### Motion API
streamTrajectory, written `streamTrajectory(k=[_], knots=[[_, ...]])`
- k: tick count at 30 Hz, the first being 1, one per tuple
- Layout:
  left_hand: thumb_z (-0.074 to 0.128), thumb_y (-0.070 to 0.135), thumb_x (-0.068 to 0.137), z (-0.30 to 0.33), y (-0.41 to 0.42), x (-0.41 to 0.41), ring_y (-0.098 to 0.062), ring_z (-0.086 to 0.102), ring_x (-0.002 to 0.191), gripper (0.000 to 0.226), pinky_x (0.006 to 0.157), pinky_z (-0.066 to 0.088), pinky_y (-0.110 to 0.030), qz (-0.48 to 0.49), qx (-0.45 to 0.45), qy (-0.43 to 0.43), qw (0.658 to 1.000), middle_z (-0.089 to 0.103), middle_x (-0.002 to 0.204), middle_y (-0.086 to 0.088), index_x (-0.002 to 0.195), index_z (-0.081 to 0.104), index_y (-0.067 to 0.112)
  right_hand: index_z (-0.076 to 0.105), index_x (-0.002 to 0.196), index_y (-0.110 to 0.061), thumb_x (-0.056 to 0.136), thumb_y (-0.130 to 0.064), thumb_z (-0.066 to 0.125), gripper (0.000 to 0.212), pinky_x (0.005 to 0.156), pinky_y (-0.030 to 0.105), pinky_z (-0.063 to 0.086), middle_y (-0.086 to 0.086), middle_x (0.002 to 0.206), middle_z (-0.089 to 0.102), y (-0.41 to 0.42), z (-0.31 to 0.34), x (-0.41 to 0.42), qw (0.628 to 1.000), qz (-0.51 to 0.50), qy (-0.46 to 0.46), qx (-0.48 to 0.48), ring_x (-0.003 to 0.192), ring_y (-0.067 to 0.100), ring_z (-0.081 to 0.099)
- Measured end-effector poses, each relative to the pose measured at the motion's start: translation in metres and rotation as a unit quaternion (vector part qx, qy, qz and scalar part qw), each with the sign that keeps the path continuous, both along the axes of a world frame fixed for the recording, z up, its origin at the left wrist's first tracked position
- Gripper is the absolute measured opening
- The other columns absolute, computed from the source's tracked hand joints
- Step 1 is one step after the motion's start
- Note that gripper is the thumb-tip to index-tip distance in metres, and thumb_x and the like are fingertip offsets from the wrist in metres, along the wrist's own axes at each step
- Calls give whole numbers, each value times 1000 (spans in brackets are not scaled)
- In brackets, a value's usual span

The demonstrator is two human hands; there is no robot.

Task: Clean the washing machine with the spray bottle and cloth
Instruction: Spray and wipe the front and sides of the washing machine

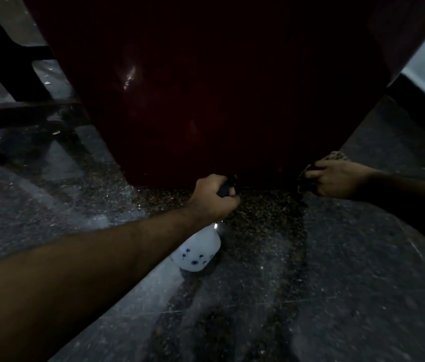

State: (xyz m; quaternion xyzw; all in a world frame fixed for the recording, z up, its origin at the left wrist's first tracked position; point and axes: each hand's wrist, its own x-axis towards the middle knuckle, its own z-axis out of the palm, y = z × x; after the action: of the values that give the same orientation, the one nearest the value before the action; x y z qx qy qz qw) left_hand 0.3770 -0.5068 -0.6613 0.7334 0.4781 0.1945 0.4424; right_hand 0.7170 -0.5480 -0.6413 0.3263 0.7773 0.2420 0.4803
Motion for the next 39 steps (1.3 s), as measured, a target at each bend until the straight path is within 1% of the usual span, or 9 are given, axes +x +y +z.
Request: streamTrajectory(k=[2, 7, 13, 16, 23, 26, 29, 35, 39], knots=[[72, 10, 95, 7, 2, 13, -18, 58, 72, 12, 64, 48, -27, 6, -1, -1, 1000, 62, 81, -9, 93, 69, -2, 74, 99, -15, 93, -8, 23, 52, 101, 40, 45, 10, 121, 68, -3, 3, -2, 996, 45, 48, 52, 125, 27, 57], [76, 13, 96, 38, 11, 51, -27, 68, 77, 11, 66, 63, -40, -27, -17, -20, 999, 67, 86, -13, 97, 71, 3, 74, 85, -10, 88, -11, 34, 41, 99, 48, 47, 11, 101, 73, -15, 20, 8, 991, 32, 97, 82, 118, 33, 62], [78, 16, 95, 99, 23, 67, -35, 75, 89, 11, 51, 57, -30, -6, 4, -73, 997, 75, 96, -18, 93, 73, 7, 64, 102, -16, 97, -7, 57, 13, 99, 58, 44, 6, 116, 64, -16, 70, 19, 935, 184, 229, 197, 125, 33, 55], [77, 13, 95, 122, 17, 64, -38, 75, 89, 9, 49, 55, -29, 15, 20, -104, 994, 75, 93, -20, 90, 73, 7, 64, 109, -21, 103, -10, 53, 16, 113, 54, 40, -1, 127, 67, -11, 101, 14, 898, 218, 294, 244, 131, 28, 57], [73, 11, 96, 195, 1, 47, -30, 76, 93, 11, 51, 53, -31, 48, 38, -198, 978, 76, 91, -15, 86, 73, 10, 56, 143, -22, 111, -18, 42, 35, 116, 49, 39, -1, 154, 51, 6, 186, -10, 825, 215, 339, 398, 144, 27, 45], [73, 13, 97, 232, -2, 42, -30, 76, 89, 11, 50, 52, -30, 41, 83, -204, 975, 76, 90, -15, 86, 74, 10, 53, 145, -23, 104, -21, 57, 41, 118, 50, 35, -1, 158, 45, 11, 214, -22, 800, 172, 367, 442, 147, 27, 41], [73, 21, 98, 262, -2, 38, -21, 78, 82, 12, 47, 52, -28, 35, 132, -215, 967, 77, 84, -9, 88, 74, 14, 57, 141, -22, 100, -21, 55, 41, 120, 47, 30, 0, 156, 48, 14, 245, -48, 779, 130, 420, 447, 148, 27, 38], [76, 29, 97, 298, -3, 28, -15, 75, 73, 12, 44, 47, -27, 105, 111, -308, 939, 75, 76, -2, 95, 73, 17, 64, 133, -24, 97, -24, 40, 43, 97, 40, 49, -3, 146, 56, 25, 332, -128, 697, 111, 506, 496, 136, 25, 49], [77, 27, 97, 323, -10, 20, -14, 73, 71, 13, 45, 47, -28, 105, 128, -346, 923, 72, 73, 0, 91, 71, 16, 60, 136, -24, 97, -13, 56, 41, 73, 33, 58, 5, 154, 42, 26, 359, -140, 673, 106, 523, 512, 124, 24, 55]])
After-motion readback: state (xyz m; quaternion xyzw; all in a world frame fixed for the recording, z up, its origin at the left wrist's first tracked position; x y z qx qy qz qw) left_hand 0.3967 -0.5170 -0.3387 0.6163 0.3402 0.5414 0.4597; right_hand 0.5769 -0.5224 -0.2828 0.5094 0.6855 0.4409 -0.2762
